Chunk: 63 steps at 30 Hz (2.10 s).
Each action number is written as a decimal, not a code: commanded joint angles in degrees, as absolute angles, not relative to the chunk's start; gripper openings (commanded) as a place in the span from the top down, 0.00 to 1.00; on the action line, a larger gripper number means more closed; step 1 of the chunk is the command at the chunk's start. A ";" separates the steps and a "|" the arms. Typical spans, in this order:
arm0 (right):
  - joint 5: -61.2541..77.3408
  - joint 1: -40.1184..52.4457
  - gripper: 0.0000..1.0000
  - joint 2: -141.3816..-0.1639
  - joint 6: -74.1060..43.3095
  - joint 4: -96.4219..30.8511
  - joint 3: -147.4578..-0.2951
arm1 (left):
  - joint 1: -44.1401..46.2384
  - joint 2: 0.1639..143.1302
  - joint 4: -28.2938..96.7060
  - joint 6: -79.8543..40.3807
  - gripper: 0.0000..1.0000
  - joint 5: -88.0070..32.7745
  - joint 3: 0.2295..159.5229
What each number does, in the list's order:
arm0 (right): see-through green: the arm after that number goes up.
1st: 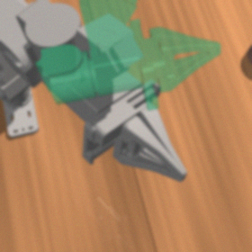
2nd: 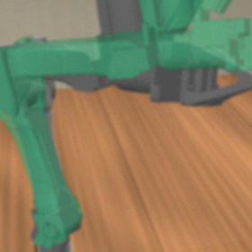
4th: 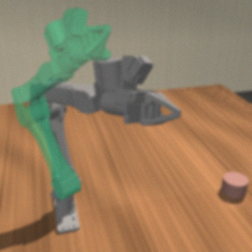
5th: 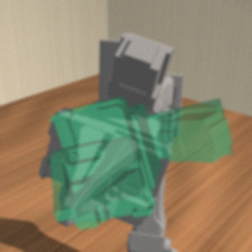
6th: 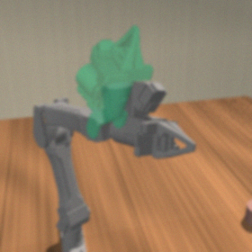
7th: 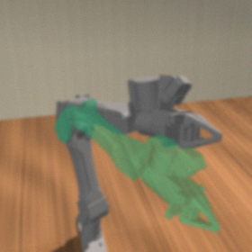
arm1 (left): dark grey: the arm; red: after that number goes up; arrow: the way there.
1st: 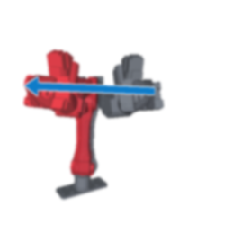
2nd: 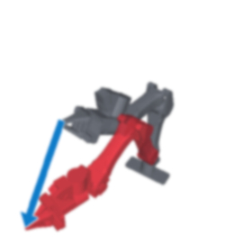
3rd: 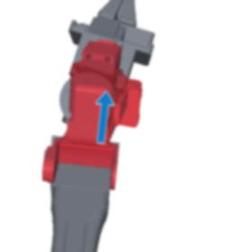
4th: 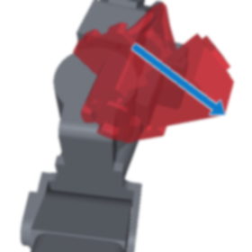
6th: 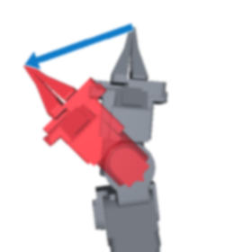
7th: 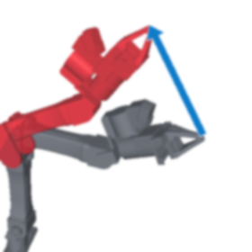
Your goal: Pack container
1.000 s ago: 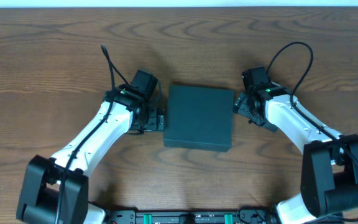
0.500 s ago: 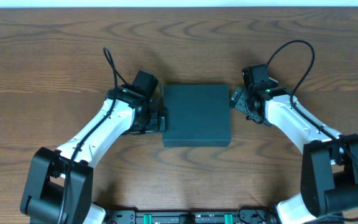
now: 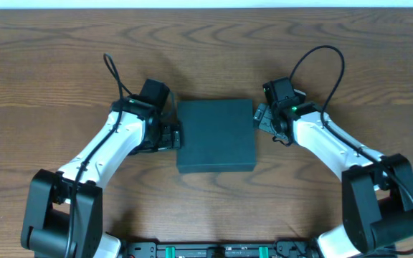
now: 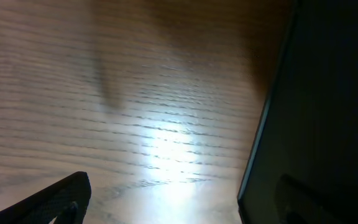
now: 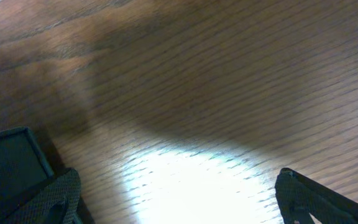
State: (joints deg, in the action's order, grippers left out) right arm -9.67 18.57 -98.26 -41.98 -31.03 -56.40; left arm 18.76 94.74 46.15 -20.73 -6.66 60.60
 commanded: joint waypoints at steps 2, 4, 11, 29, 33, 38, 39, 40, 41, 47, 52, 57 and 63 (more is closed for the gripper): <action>-4.21 21.61 0.01 -98.61 -44.12 -31.22 -56.40 | 17.76 95.11 44.77 -19.20 0.05 -8.64 60.42; -4.27 21.98 0.01 -98.61 -44.12 -31.22 -56.40 | 17.23 95.11 44.29 -18.72 0.05 -9.10 60.42; -5.48 22.22 0.01 -98.61 -44.10 -31.14 -56.40 | 16.73 95.11 43.46 -18.17 0.05 -9.08 60.49; -13.76 18.24 0.01 -93.62 -40.73 -34.11 -56.51 | 16.73 91.37 43.40 -18.00 0.05 -7.09 60.64; -13.45 14.76 0.01 -92.23 -38.63 -34.06 -56.53 | 16.73 91.37 43.46 -18.02 0.05 -7.11 60.64; -10.17 14.46 0.01 -92.25 -38.70 -32.49 -56.51 | 16.73 91.37 43.33 -18.22 0.05 -7.07 60.64; -9.74 14.70 0.01 -92.25 -38.72 -31.57 -56.51 | 16.67 91.37 43.20 -18.22 0.05 -7.05 60.64; -9.56 14.94 0.01 -92.25 -38.74 -30.83 -56.51 | 16.60 91.35 43.11 -18.22 0.05 -6.94 60.64; -9.43 15.22 0.01 -92.25 -38.81 -30.00 -56.51 | 16.49 91.33 43.00 -18.24 0.05 -6.57 60.64; -9.39 17.32 0.01 -92.27 -39.18 -26.30 -56.51 | 16.43 90.15 43.27 -18.41 0.05 -2.55 61.25; -8.03 18.26 0.01 -92.60 -39.18 -26.35 -56.49 | 16.40 86.30 44.82 -18.41 0.05 -2.31 63.05; -6.57 19.09 0.01 -93.62 -39.59 -26.11 -56.49 | 16.40 81.38 46.72 -18.44 0.05 -1.45 63.55; -4.43 20.32 0.01 -96.31 -39.72 -23.00 -56.49 | 16.40 76.77 48.62 -18.41 0.05 -0.78 63.55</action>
